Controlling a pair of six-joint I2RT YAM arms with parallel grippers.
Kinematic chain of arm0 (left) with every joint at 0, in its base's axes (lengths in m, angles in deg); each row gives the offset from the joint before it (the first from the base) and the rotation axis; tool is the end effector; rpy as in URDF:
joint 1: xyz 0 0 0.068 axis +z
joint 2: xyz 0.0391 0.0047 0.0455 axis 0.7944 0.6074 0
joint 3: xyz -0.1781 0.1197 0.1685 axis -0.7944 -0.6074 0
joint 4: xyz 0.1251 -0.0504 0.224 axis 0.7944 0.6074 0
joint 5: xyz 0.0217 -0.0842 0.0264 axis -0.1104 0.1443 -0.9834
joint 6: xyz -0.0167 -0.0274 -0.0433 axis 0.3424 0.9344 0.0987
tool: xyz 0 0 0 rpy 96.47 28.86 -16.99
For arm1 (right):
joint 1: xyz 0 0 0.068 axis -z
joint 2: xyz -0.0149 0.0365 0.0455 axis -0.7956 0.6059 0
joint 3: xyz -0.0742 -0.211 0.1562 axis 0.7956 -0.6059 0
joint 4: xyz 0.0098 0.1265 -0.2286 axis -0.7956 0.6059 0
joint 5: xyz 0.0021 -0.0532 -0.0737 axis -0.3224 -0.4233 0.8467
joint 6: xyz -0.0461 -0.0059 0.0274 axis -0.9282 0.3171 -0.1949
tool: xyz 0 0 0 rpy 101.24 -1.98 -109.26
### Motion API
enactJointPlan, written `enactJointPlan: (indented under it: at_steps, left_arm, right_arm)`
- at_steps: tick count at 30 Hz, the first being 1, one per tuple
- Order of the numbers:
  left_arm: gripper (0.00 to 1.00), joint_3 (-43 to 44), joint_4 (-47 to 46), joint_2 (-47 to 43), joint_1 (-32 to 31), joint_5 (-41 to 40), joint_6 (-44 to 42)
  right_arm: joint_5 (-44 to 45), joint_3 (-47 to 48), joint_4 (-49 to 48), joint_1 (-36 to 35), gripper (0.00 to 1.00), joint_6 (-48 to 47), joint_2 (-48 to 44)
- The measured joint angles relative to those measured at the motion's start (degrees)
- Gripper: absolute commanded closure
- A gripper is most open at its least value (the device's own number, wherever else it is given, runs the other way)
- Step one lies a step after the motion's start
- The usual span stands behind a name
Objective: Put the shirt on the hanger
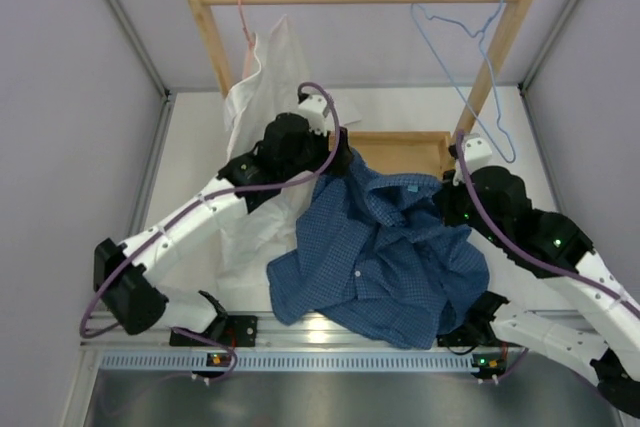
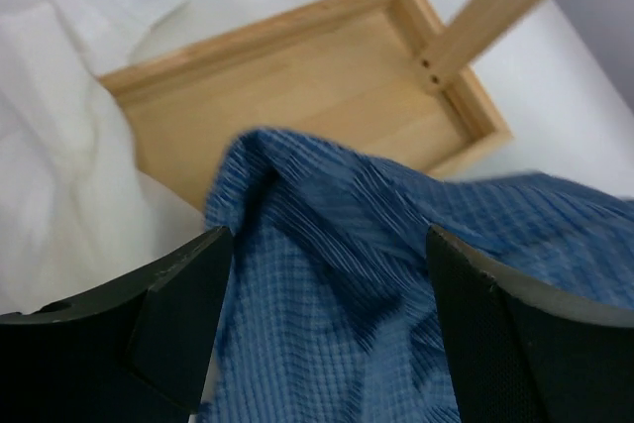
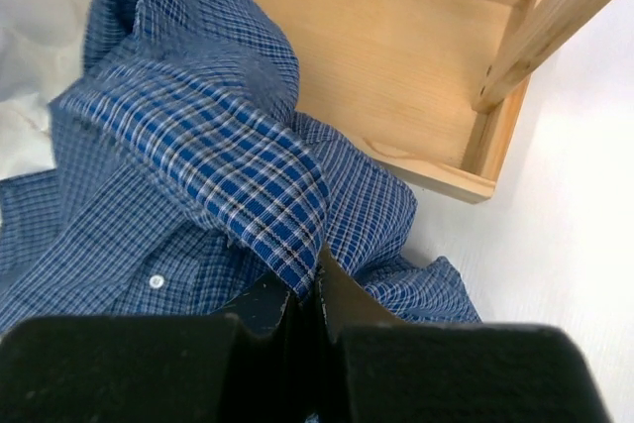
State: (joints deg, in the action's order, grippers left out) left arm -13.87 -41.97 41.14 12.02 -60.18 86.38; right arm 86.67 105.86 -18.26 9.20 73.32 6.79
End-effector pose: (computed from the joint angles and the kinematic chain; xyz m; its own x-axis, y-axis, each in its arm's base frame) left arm 0.2505 -0.2121 0.3639 -0.4650 0.0231 -0.8850 0.5001 0.8318 -0.2410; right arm 0.1011 0.0808 0.3803 -0.4787 -0.1008 -0.8722 -0.3431 0.9359 0.0802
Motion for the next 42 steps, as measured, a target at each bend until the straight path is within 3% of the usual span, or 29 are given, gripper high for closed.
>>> enactJointPlan:
  at_steps: [1,3,5,10,14,20,26,35,36,39,41,42]
  left_arm:
    - [0.16,-1.6,-0.4,-1.9,-1.8,-0.3,1.3]
    - [0.04,-5.7,-1.2,-6.7,-6.0,-2.9,3.8]
    - [0.02,-9.3,-1.9,-10.8,-11.2,-7.8,6.3]
    - [0.14,-20.4,-11.5,-16.3,-21.4,-13.4,11.0]
    - [0.23,-28.2,-19.6,-13.8,-22.3,-15.7,14.3]
    - [0.36,-29.9,-29.7,-4.7,-22.2,-17.8,17.8]
    - [0.40,-30.4,-42.2,0.8,-22.2,-17.6,21.5]
    - [0.49,-32.8,-50.8,7.4,-22.2,-20.5,27.2]
    - [0.51,-33.0,-51.2,7.9,-22.2,-20.5,27.5]
    - [1.00,-33.3,-52.5,8.7,-22.2,-20.2,28.4]
    - [1.00,-33.5,-53.2,8.5,-22.2,-20.2,28.5]
    - [1.00,-33.5,-52.9,8.2,-22.2,-20.1,28.3]
  right_arm:
    - [0.3,0.0,-0.3,0.5,1.00,0.2,1.7]
    - [0.9,0.1,-0.9,1.9,1.00,1.0,5.2]
    - [1.2,0.4,-1.5,3.9,1.00,2.1,9.2]
    - [0.9,0.5,-2.5,7.1,1.00,4.2,13.1]
    - [0.3,1.4,-4.2,7.8,1.00,5.9,12.9]
    - [-1.3,1.6,-5.1,8.8,1.00,7.7,11.6]
    - [-3.7,1.6,-5.9,9.3,1.00,8.6,10.6]
    - [-6.6,1.6,-6.4,9.9,1.00,8.7,8.7]
    - [-6.8,1.6,-6.5,10.1,1.00,8.7,8.4]
    - [-7.4,1.6,-6.6,10.3,0.98,8.9,8.2]
    - [-7.8,1.5,-6.7,10.4,0.93,8.9,8.1]
    - [-7.8,1.4,-6.7,10.5,0.82,8.9,8.1]
